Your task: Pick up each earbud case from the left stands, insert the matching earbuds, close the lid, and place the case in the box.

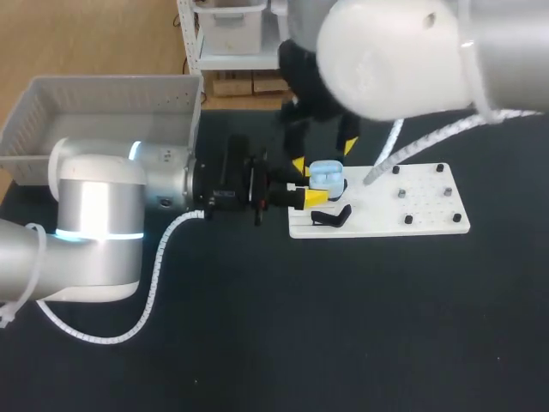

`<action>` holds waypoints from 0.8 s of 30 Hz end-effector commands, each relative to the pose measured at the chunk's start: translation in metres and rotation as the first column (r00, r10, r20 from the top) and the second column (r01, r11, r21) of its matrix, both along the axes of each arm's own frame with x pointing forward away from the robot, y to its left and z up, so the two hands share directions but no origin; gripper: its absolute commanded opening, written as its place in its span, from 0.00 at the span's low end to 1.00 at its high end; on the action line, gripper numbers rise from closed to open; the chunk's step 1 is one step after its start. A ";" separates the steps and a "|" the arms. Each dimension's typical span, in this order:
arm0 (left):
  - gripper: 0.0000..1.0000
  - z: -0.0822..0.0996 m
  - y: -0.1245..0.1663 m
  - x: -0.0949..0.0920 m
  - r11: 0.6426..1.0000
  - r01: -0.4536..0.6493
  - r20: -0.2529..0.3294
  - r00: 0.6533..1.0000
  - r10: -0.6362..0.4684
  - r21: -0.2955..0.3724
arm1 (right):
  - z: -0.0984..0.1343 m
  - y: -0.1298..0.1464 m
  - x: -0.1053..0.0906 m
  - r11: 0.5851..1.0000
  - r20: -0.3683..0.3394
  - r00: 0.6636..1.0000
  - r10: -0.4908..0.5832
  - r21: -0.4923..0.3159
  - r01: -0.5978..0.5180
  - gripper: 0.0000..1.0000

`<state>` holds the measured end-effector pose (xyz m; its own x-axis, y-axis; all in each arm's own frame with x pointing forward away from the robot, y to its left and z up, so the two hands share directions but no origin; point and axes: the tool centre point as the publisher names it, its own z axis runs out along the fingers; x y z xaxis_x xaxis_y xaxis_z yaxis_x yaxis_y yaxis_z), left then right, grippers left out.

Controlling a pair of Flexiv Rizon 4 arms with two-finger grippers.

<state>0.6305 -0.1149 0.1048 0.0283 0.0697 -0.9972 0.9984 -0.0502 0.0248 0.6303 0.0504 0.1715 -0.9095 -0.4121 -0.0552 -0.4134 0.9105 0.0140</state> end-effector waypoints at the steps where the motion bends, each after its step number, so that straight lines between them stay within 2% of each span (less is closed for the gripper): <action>1: 0.00 -0.001 -0.001 -0.001 1.000 -0.007 0.004 1.000 0.007 -0.003 | 0.009 -0.023 0.002 0.986 0.106 0.982 -0.158 0.069 0.151 1.00; 3: 0.00 -0.001 -0.001 -0.001 1.000 -0.007 0.004 1.000 0.007 -0.003 | 0.011 -0.032 0.011 0.966 0.138 0.959 -0.248 0.104 0.235 1.00; 5: 0.00 -0.001 -0.001 -0.001 1.000 -0.007 0.004 1.000 0.007 -0.003 | 0.010 -0.038 0.019 0.950 0.191 0.931 -0.311 0.086 0.300 1.00; 7: 0.00 -0.001 -0.001 -0.001 1.000 -0.007 0.004 1.000 0.007 -0.003 | 0.008 -0.043 0.027 0.936 0.210 0.912 -0.351 0.089 0.340 1.00; 9: 0.00 -0.001 -0.001 -0.001 1.000 -0.007 0.004 1.000 0.007 -0.003 | 0.004 -0.046 0.033 0.928 0.249 0.895 -0.370 0.048 0.370 1.00; 15: 0.00 -0.001 -0.001 -0.001 1.000 -0.007 0.004 1.000 0.007 -0.003 | -0.014 -0.050 0.048 0.919 0.236 0.891 -0.389 0.030 0.393 0.99; 24: 0.00 -0.001 -0.001 -0.001 1.000 -0.007 0.004 1.000 0.007 -0.003 | -0.036 -0.054 0.049 0.917 0.178 0.902 -0.394 0.008 0.399 0.95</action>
<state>0.6305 -0.1149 0.1049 0.0284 0.0698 -0.9972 0.9984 -0.0503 0.0249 0.6761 -0.0038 0.1393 -0.9716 -0.0198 -0.2358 -0.0075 0.9986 -0.0529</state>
